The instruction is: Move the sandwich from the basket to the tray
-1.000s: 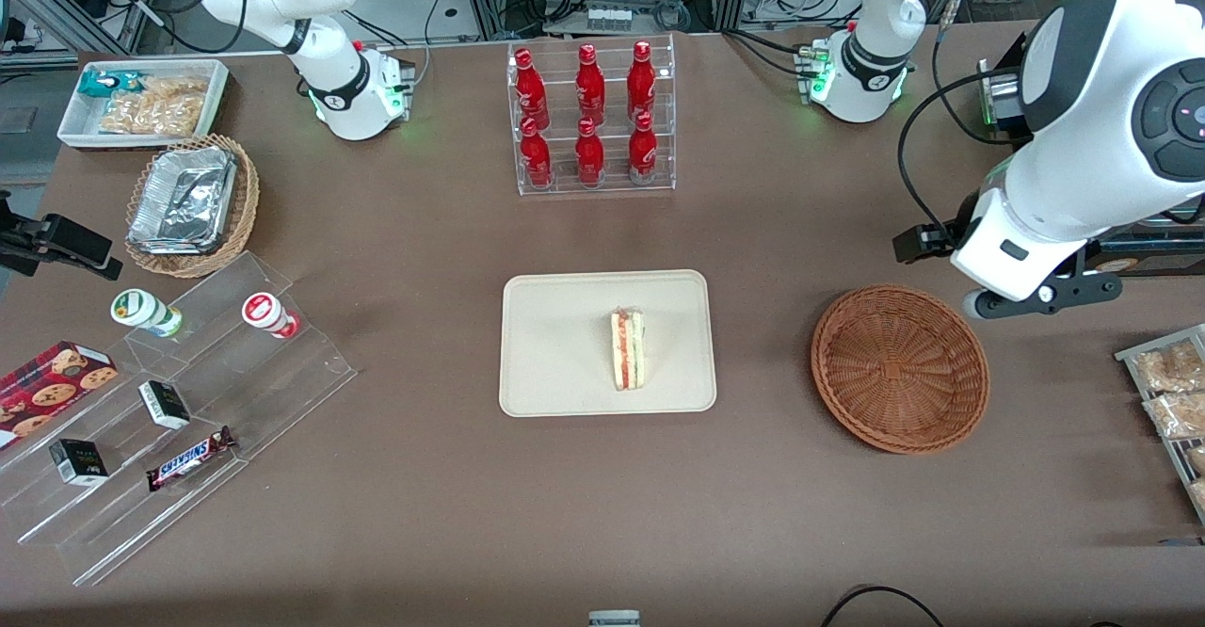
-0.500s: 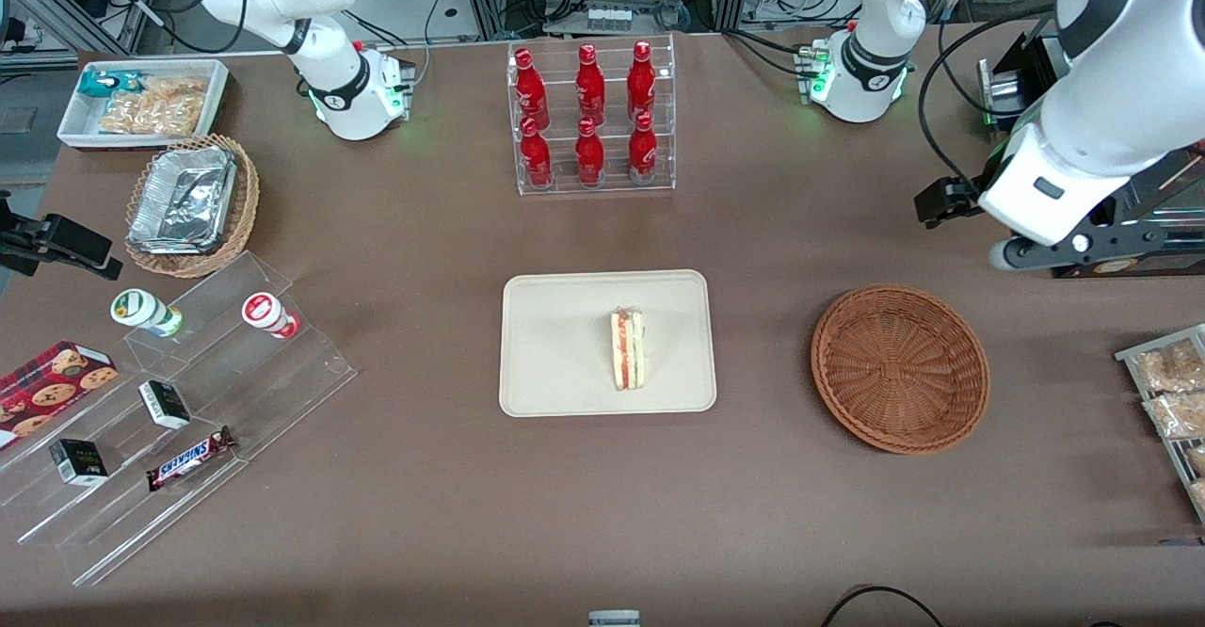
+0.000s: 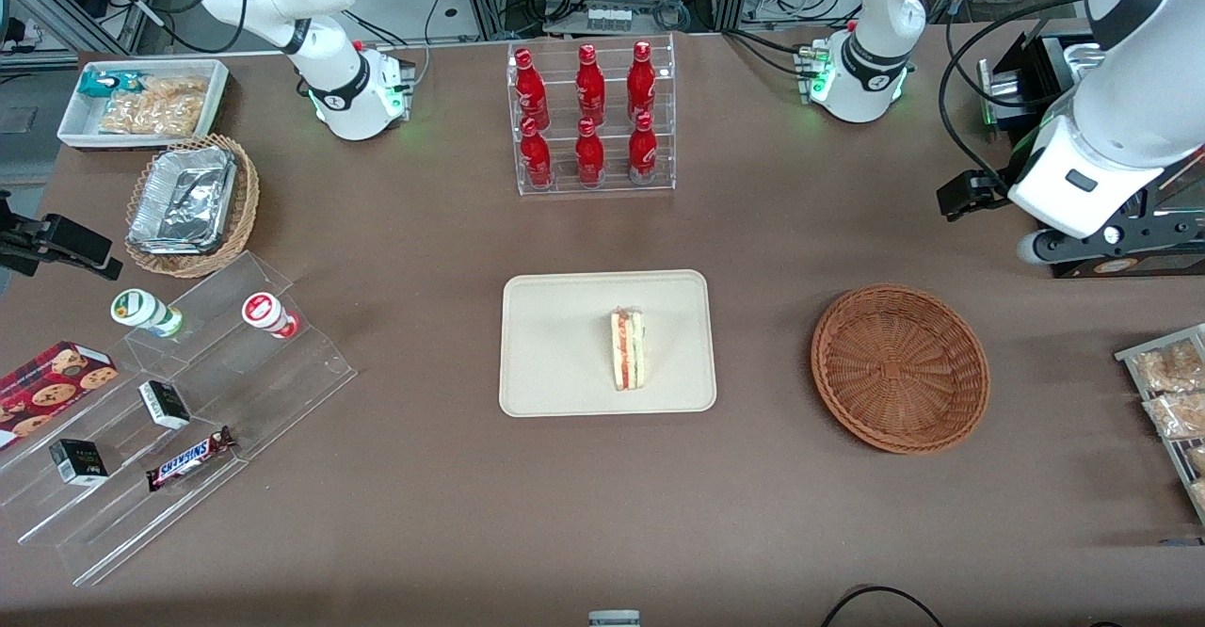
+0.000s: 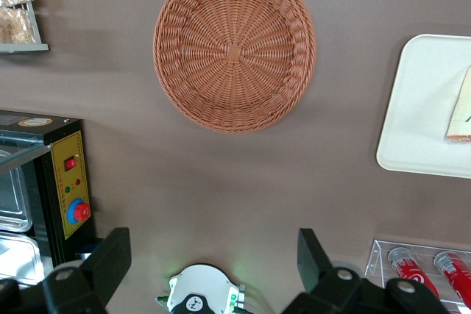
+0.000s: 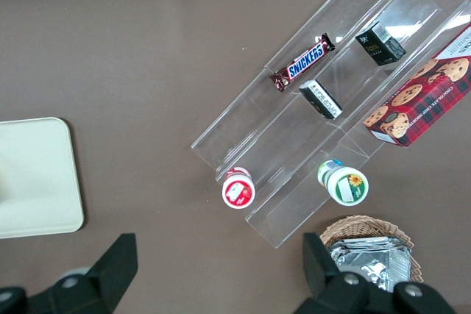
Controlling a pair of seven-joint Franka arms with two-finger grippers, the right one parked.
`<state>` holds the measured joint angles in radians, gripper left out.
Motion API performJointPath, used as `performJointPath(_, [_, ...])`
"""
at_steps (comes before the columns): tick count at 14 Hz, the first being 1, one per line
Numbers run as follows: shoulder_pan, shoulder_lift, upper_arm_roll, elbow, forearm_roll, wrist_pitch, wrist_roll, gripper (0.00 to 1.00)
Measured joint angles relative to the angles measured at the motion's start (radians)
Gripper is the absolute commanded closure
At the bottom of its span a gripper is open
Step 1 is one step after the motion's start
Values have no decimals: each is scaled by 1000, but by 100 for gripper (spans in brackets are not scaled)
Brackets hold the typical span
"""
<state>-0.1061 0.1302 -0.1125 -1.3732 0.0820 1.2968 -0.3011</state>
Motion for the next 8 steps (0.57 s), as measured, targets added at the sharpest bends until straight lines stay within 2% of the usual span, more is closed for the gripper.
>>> performJointPath(2, [12,0,-5,0,0,-1,0,0])
performJointPath(5, [148,0,-124,-1,-1,-1,5,0])
performJointPath(8, [184,0,-158,-1,-1,-1,5,0])
